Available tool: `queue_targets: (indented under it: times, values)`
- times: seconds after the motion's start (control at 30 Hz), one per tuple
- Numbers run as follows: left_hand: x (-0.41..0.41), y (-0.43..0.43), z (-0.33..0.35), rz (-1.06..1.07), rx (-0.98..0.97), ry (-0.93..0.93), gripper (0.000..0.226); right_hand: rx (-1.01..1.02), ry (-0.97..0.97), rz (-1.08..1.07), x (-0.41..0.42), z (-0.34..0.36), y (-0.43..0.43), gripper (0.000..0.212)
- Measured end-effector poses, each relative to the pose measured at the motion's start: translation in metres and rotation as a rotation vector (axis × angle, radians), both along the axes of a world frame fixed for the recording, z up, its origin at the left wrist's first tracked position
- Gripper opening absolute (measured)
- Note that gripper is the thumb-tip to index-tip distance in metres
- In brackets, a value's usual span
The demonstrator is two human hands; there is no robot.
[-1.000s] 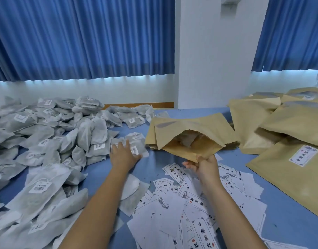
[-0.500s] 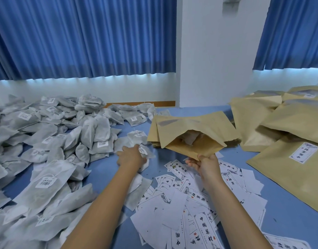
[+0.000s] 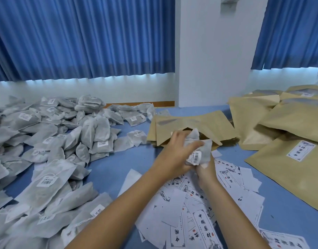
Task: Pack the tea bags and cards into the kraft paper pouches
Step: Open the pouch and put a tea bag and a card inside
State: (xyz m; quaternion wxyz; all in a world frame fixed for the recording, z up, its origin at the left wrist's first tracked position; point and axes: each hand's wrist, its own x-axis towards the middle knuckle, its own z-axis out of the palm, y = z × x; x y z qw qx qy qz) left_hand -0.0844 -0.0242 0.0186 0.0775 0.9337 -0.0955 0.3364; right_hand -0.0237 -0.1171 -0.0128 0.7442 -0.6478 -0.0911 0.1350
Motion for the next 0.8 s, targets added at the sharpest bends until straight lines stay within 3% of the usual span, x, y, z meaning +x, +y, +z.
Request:
queue_targets:
  times: [0.1, 0.17, 0.23, 0.3, 0.33, 0.43, 0.53, 0.63, 0.7, 0.8]
  values:
    - [0.016, -0.003, -0.001, 0.183, -0.056, 0.147, 0.043, 0.087, 0.021, -0.025, -0.004, 0.0, 0.003, 0.024]
    - [0.028, -0.003, 0.008, 0.318, -0.229, 0.337, 0.011, 0.028, -0.028, -0.059, -0.006, -0.002, 0.004, 0.027]
    - [0.042, 0.005, 0.01, 0.421, -0.455, 0.574, 0.02, -0.075, -0.133, -0.035, -0.01, -0.002, 0.006, 0.044]
    - [0.047, 0.022, 0.004, 0.459, -0.702, 0.629, 0.022, -0.034, -0.179, 0.055, -0.023, 0.0, 0.011, 0.048]
    - [0.046, 0.03, 0.003, 0.5, -0.767, 0.655, 0.034, 0.002, -0.172, 0.121, -0.031, 0.001, 0.013, 0.049]
    - [0.05, 0.041, 0.005, 0.606, -0.452, 0.759, 0.042, 0.056, -0.096, 0.201, -0.034, 0.001, 0.016, 0.041]
    - [0.045, 0.025, 0.017, 0.435, -0.255, 0.695, 0.043, 0.114, 0.054, 0.04, -0.015, 0.004, 0.005, 0.035]
    - [0.014, 0.01, 0.014, 0.26, 0.066, 0.488, 0.041, 0.221, 0.152, 0.019, -0.003, 0.007, -0.003, 0.027]
    - [-0.013, 0.01, 0.013, 0.051, 0.002, 0.374, 0.029, 0.212, 0.186, 0.007, -0.001, 0.005, -0.004, 0.024]
    - [-0.049, 0.022, 0.024, -0.125, -0.2, 0.435, 0.015, 0.256, 0.257, 0.007, 0.0, 0.005, -0.006, 0.019]
